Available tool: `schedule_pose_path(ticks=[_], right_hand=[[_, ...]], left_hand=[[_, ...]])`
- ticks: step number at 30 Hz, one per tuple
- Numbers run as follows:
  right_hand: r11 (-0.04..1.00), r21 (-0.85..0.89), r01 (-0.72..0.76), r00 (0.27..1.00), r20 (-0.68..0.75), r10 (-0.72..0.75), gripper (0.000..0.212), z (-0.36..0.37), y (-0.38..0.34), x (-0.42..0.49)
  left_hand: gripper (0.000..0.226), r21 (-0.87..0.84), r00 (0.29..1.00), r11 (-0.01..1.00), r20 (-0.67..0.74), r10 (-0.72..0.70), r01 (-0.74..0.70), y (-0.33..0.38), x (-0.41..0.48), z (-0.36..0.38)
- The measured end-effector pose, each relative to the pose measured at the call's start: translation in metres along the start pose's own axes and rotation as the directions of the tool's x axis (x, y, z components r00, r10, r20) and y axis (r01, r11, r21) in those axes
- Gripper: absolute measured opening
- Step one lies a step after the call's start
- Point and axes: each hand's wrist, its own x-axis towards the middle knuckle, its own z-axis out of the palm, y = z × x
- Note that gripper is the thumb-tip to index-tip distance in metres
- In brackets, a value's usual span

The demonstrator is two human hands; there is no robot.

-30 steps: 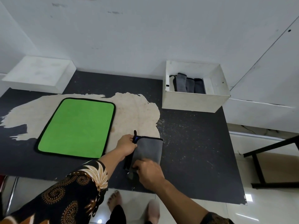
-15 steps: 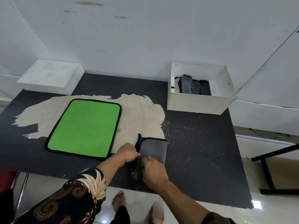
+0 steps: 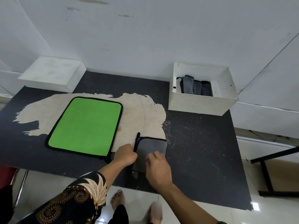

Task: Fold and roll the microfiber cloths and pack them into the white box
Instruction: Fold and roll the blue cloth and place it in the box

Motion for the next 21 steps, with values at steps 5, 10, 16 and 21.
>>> schedule_pose_path(ticks=[5,10,16,21], right_hand=[[0.935,0.119,-0.333,0.939,-0.052,0.341,0.022,-0.010,0.026,-0.012],[0.911,0.128,-0.392,0.919,0.107,0.381,0.042,-0.005,0.039,-0.025],[0.798,0.216,-0.563,0.826,0.106,0.554,0.035,-0.011,0.030,-0.011],[0.751,0.163,-0.639,0.762,0.265,0.591,0.028,-0.018,0.027,0.009]], left_hand=[[0.026,0.023,0.997,0.999,-0.072,0.025,-0.024,0.000,-0.004,0.008],[0.050,0.091,0.999,0.996,-0.050,-0.012,0.017,0.001,-0.009,0.013],[0.033,0.065,0.995,0.997,-0.088,0.055,-0.050,0.007,-0.014,0.017],[0.033,0.016,0.995,0.998,-0.079,0.066,-0.065,0.008,-0.019,0.018]])
